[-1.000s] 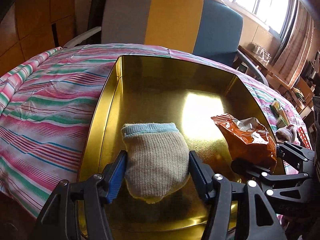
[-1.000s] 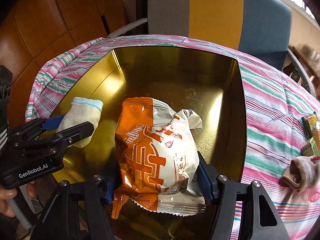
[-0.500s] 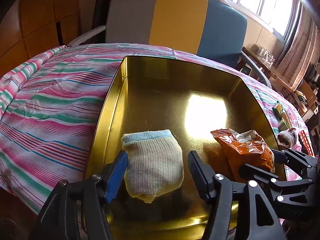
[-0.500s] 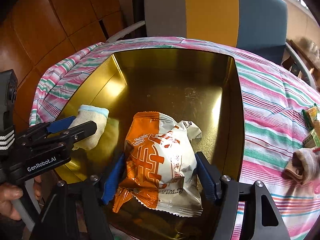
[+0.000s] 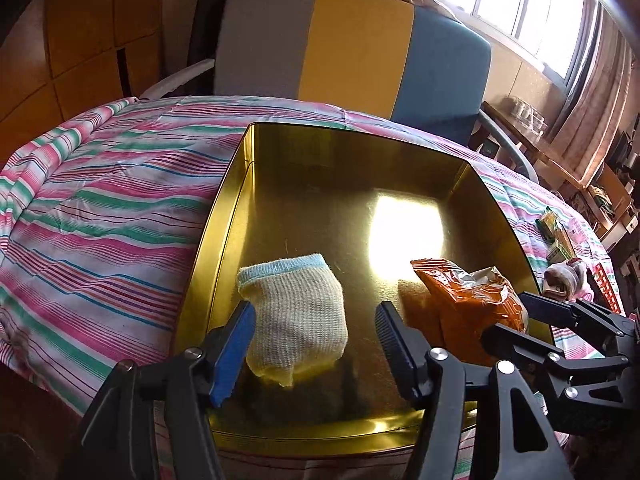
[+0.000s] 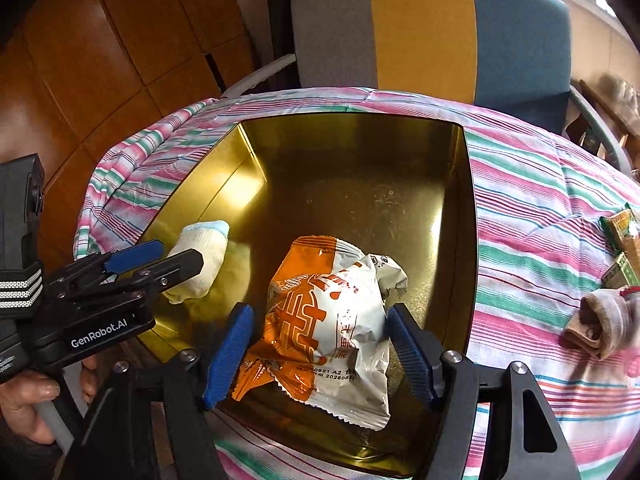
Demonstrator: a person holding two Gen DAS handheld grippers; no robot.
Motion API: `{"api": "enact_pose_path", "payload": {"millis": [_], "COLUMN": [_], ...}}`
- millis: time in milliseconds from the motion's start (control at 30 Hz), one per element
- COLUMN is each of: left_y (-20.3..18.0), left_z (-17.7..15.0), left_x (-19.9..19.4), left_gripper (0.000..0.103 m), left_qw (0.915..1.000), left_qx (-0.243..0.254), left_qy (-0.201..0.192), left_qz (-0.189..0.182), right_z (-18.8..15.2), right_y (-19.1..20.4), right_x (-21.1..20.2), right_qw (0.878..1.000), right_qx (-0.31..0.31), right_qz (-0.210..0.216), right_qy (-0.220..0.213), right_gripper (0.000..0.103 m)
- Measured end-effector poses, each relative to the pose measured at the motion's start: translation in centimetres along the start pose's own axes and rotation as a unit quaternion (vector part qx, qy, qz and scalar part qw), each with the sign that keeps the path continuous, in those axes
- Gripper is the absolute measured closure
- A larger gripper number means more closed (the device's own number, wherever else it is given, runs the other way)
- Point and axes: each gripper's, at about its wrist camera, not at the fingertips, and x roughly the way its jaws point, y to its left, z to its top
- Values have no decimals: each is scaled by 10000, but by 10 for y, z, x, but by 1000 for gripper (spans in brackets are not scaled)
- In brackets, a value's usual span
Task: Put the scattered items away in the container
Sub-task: 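Open the left tool to drop the sock while the right tool releases the bag into the tray, then move the left tool to the grey sock bundle while the right tool approaches the pink roller clip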
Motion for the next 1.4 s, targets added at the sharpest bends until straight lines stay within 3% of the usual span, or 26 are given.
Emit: {"api": "enact_pose_path", "payload": {"millis": [367,667,967,1133,1267,1400], "left_y": [-37,-102,-203,-243,-264,-280], "left_z": [-2,-5,-9,2,14,27], "left_x": [-31,-42,-22,3,27,48], "left_gripper": [36,36,36,36,36,36], "left_qw": [9993,9952,9804,9747,9717,9717], "left_qx": [219,626,1383,1401,1187,1069], "left_qy": [-293,-264,96,430,776,871], "left_qz": [-47,-704,-1402,-1687,-1889,-1918], "right_z": [-10,-42,-109,-127,-123,-107], "right_y": [-11,-79,-196,-238,-253,-264], "right_x": [-31,-80,-126,-139,-140,-131], "right_qw": [9994,9935,9644,9492,9500,9513], "right_qx": [108,809,2267,2715,2689,2685], "right_qz": [9,-432,-1130,-1345,-1270,-1107], "right_qy": [-328,-673,-760,-848,-949,-1032], "right_gripper": [32,32,32,32,21,21]}}
